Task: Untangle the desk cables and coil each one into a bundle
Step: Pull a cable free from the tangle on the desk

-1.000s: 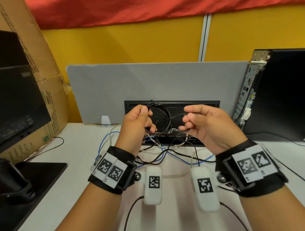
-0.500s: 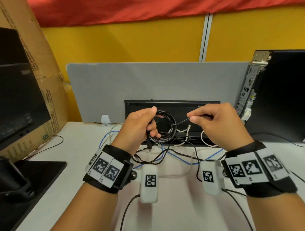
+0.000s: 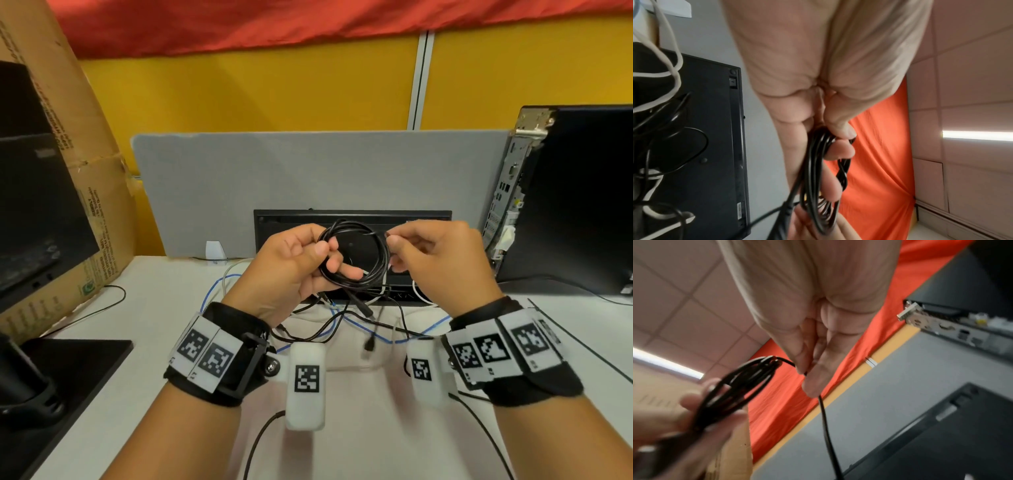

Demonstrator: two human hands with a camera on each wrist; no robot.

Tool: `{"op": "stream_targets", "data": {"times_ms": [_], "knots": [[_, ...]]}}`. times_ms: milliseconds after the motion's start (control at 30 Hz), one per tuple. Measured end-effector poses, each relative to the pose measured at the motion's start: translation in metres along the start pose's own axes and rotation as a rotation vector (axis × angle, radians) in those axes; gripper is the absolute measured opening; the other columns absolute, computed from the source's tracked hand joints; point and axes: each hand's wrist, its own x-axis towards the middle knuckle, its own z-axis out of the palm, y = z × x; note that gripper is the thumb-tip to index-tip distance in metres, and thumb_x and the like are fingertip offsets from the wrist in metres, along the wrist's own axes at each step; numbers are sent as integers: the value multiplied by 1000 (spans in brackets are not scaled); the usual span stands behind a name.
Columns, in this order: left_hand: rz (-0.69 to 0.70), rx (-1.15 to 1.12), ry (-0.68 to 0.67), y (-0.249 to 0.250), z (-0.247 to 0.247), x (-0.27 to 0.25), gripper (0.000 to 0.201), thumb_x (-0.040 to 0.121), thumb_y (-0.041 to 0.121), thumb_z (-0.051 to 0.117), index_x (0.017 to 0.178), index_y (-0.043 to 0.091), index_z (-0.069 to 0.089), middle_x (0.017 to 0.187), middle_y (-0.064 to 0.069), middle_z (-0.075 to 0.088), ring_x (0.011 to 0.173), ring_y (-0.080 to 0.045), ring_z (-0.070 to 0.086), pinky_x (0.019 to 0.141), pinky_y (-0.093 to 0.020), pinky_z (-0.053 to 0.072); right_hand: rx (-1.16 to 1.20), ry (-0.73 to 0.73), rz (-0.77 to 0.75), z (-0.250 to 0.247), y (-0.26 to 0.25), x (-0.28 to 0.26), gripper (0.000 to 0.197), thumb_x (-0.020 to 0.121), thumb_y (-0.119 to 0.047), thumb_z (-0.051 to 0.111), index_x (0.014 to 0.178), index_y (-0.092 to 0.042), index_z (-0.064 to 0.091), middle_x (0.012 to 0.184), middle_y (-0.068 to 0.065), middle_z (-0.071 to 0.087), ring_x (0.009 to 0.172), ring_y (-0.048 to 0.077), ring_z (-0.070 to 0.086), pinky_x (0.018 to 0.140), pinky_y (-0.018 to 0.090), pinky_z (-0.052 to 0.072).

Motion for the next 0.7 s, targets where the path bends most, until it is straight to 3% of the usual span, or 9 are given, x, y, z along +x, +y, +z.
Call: {"op": "stream_targets", "data": {"times_ms": [100, 200, 300, 367, 467, 633, 700], "knots": [[40, -18, 69, -1, 1, 2, 20, 100, 0, 37, 90, 5, 54, 65, -5, 56, 82, -29, 72, 75, -36, 58, 328, -49, 145, 7, -4, -2, 15, 88, -8, 66, 81, -15, 77, 69, 3, 75, 65, 14, 73, 65, 27, 59], [74, -34, 119, -3, 3, 3, 22, 101, -1, 35, 90, 4, 53, 66, -5, 56, 80, -28, 72, 74, -34, 58, 648, -144, 266, 8, -10, -2, 26, 90, 0, 54, 85, -8, 77, 84, 11, 76, 78, 23, 74, 67, 24, 57], [97, -43, 171, -4, 5, 4, 21, 101, 0, 35, 92, 3, 53, 66, -5, 57, 80, -26, 72, 76, -34, 58, 812, -266, 302, 7, -14, -3, 18, 87, -12, 63, 97, -2, 75, 97, 17, 74, 91, 30, 72, 75, 29, 58], [101, -44, 199, -5, 6, 4, 20, 101, 1, 36, 92, 2, 53, 66, -5, 57, 80, -26, 72, 77, -35, 58, 780, -275, 277, 10, -15, -5, 22, 83, -18, 73, 101, -6, 74, 99, 13, 75, 95, 27, 72, 78, 32, 58], [75, -24, 225, -6, 6, 4, 21, 102, 2, 37, 92, 4, 56, 67, -5, 59, 82, -25, 70, 77, -35, 58, 647, -198, 274, 17, -17, -9, 18, 83, -6, 71, 101, -10, 74, 94, 6, 76, 91, 20, 73, 81, 35, 60], [30, 208, 268, -10, 4, 7, 23, 100, 5, 43, 91, 11, 62, 72, 0, 67, 78, -12, 67, 79, -31, 57, 625, -117, 360, 21, -17, -11, 15, 81, 2, 71, 90, -9, 74, 86, 6, 77, 82, 19, 74, 79, 35, 60], [22, 294, 300, -12, 3, 7, 23, 100, 7, 44, 91, 14, 64, 73, 3, 69, 72, -8, 64, 69, -25, 53, 651, -119, 383, 21, -18, -11, 14, 80, 2, 71, 89, -9, 73, 85, 5, 77, 81, 18, 74, 78, 33, 60]]}}
